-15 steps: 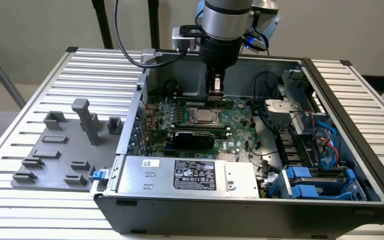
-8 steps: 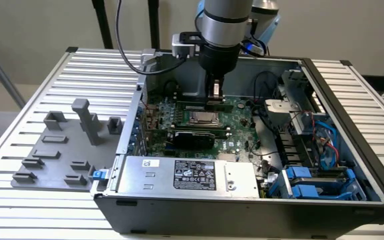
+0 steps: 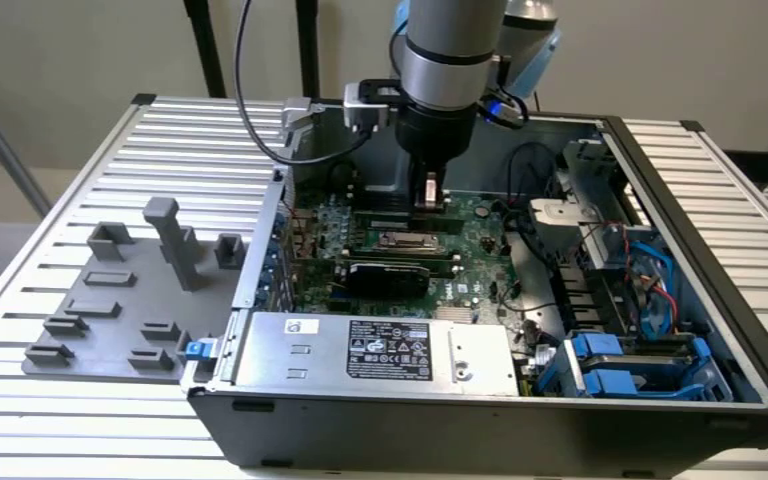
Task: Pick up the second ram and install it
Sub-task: 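Insert the second ram into the second slot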
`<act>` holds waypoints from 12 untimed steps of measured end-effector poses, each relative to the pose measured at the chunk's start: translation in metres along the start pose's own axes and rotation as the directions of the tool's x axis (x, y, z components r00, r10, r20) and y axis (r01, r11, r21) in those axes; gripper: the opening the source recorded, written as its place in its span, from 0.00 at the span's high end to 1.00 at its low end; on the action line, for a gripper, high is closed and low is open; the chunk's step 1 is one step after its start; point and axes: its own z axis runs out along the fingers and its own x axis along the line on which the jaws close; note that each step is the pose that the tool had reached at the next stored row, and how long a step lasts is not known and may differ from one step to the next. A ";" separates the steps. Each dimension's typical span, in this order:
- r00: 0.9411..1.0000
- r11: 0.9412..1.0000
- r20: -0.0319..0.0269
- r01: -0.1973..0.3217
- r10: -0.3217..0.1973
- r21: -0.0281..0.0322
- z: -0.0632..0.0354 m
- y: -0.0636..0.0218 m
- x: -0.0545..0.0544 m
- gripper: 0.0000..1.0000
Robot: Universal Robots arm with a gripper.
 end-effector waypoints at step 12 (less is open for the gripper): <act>1.000 1.000 0.000 0.006 -0.006 0.000 0.0218 0.0013 0.003 0.86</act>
